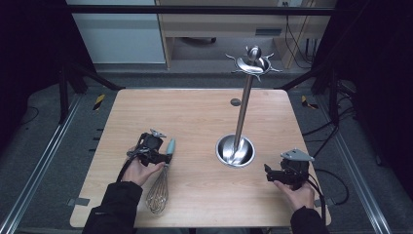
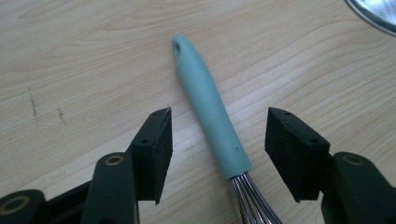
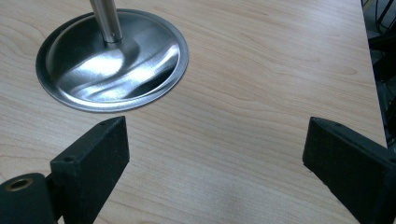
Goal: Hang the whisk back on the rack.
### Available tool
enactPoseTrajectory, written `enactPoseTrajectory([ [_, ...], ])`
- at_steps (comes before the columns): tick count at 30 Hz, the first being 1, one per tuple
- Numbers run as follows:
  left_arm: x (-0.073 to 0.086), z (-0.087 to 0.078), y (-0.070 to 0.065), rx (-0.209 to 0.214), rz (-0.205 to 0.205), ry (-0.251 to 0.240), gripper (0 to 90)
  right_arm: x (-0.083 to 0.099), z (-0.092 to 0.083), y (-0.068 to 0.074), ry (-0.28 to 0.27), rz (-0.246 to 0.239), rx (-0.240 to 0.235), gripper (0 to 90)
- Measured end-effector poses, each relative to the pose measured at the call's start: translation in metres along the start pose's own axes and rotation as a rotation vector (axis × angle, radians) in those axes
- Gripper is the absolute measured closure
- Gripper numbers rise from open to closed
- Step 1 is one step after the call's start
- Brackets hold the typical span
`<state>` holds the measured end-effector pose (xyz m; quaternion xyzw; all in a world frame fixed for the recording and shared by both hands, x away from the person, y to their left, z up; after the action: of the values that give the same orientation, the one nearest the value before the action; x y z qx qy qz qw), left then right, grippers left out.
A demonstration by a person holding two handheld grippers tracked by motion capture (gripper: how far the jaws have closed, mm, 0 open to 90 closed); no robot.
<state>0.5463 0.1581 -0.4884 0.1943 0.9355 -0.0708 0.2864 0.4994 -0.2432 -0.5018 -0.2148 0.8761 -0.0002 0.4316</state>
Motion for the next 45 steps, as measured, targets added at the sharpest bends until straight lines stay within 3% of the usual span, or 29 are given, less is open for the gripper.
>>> enactPoseTrajectory([
  [9, 0.006, 0.012, 0.001, -0.017, -0.023, 0.069, 48.3, 0.0, 0.0, 0.0, 0.003, -0.001, -0.001, 7.4],
  [17, 0.014, 0.02, 0.0, 0.01, -0.068, 0.13, 50.9, 0.0, 0.0, 0.0, 0.002, -0.002, -0.002, 7.5],
  [29, 0.021, 0.036, -0.004, 0.01, -0.115, 0.201, 58.1, 0.0, 0.001, 0.0, 0.003, -0.003, -0.004, 7.6],
  [41, 0.023, 0.037, -0.004, -0.022, -0.135, 0.232, 68.9, 0.0, 0.001, 0.001, 0.003, -0.006, -0.007, 7.6],
  [45, 0.026, 0.035, -0.002, -0.023, -0.099, 0.247, 69.0, 0.0, 0.001, 0.001, 0.004, -0.009, -0.006, 7.6],
])
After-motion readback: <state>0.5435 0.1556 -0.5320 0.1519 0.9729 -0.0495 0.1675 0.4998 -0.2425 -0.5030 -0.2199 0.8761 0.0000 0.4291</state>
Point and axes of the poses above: each handheld gripper's, and its own axes: z roughly forward along the jaws, x roughly out of its underside, y roughly to its left, the point moved 7 cm from there along z, roughly forward along the jaws, and after that the axes turned 6 degrees about -z, right-handed, at the moved point
